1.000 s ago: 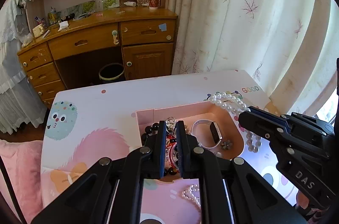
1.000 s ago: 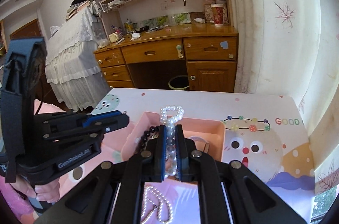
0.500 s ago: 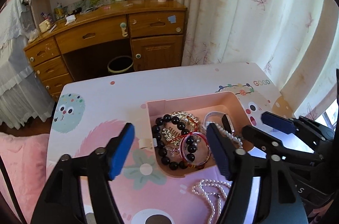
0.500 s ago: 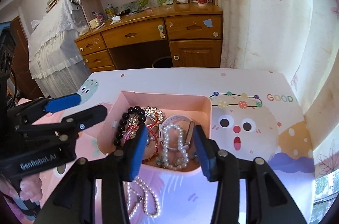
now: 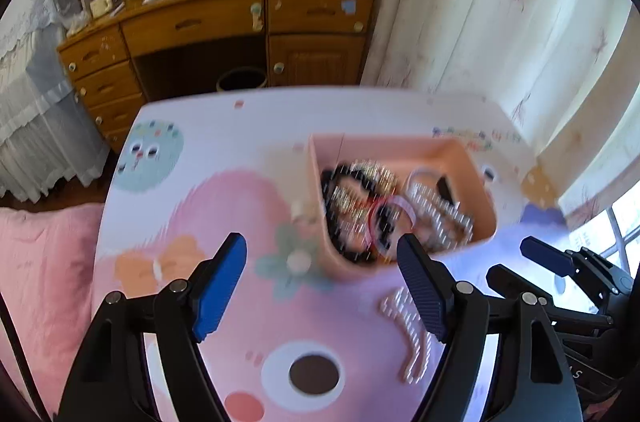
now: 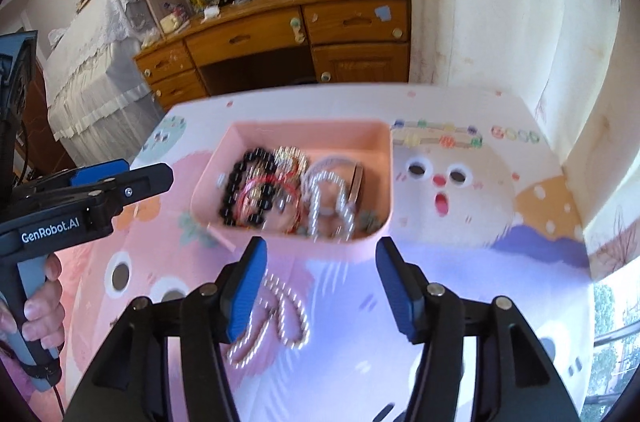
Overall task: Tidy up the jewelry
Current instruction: 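Withdraw both open tools from the pink box over the table, then close the right tool on the white pearl necklace beside the box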
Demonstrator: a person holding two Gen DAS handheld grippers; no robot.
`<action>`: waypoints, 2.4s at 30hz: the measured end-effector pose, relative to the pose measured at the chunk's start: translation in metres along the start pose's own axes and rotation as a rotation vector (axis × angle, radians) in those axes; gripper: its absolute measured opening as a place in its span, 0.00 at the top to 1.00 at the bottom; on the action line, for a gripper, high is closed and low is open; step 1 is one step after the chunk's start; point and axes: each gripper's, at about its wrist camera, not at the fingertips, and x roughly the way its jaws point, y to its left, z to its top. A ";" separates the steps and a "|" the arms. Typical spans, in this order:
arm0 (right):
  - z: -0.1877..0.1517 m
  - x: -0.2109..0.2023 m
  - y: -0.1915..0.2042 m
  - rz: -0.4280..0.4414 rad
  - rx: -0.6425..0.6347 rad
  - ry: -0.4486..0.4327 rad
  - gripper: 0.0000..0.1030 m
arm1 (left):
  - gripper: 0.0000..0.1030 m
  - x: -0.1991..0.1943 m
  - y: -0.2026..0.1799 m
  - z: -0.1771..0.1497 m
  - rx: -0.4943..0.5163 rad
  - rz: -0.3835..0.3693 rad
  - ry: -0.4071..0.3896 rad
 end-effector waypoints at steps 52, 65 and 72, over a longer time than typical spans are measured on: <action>-0.057 0.053 0.069 0.056 -0.379 0.111 0.45 | 0.26 0.003 0.063 -0.080 -0.227 0.057 0.188; -0.052 0.052 0.070 0.123 -0.311 0.135 0.90 | 0.26 0.006 0.057 -0.078 -0.214 0.046 0.205; -0.047 0.052 0.064 0.164 -0.255 0.157 0.96 | 0.26 0.009 0.049 -0.074 -0.196 0.042 0.207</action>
